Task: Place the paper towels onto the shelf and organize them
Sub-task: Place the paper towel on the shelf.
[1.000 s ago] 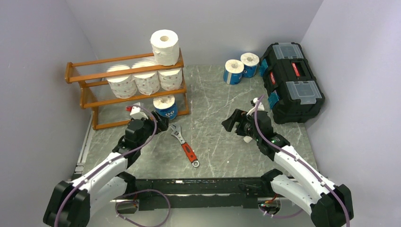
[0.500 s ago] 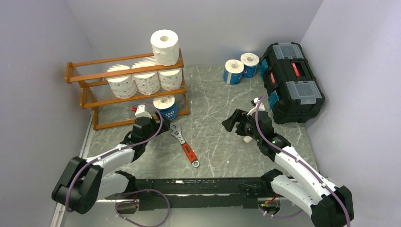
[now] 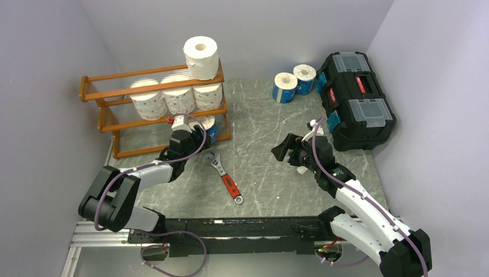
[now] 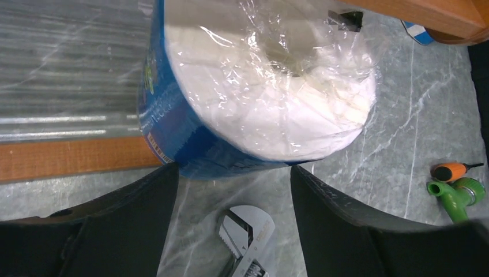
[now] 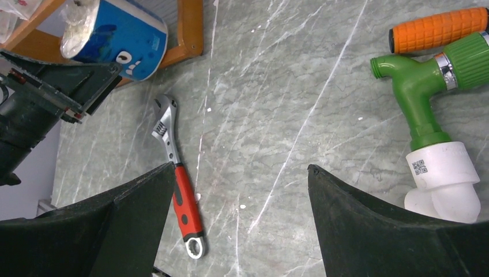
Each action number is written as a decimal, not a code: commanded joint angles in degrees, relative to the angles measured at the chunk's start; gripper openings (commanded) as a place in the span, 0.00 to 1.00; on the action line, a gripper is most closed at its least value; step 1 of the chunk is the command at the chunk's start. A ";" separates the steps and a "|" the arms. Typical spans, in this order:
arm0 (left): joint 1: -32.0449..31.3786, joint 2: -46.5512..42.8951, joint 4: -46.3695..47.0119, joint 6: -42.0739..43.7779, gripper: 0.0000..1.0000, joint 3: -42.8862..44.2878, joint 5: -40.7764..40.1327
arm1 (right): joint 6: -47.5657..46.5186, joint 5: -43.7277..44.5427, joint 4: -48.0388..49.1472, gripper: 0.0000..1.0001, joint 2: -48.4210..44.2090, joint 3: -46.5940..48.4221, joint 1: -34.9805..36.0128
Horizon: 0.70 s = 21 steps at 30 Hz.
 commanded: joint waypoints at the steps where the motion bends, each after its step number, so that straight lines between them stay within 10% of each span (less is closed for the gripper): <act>1: 0.21 2.57 4.77 1.22 0.74 2.86 -0.05 | -1.06 1.05 0.13 0.87 -1.24 -0.21 -0.21; 21: 0.18 11.78 5.77 0.33 0.69 9.51 -0.26 | -1.13 1.05 -0.35 0.87 -0.98 -0.30 -0.26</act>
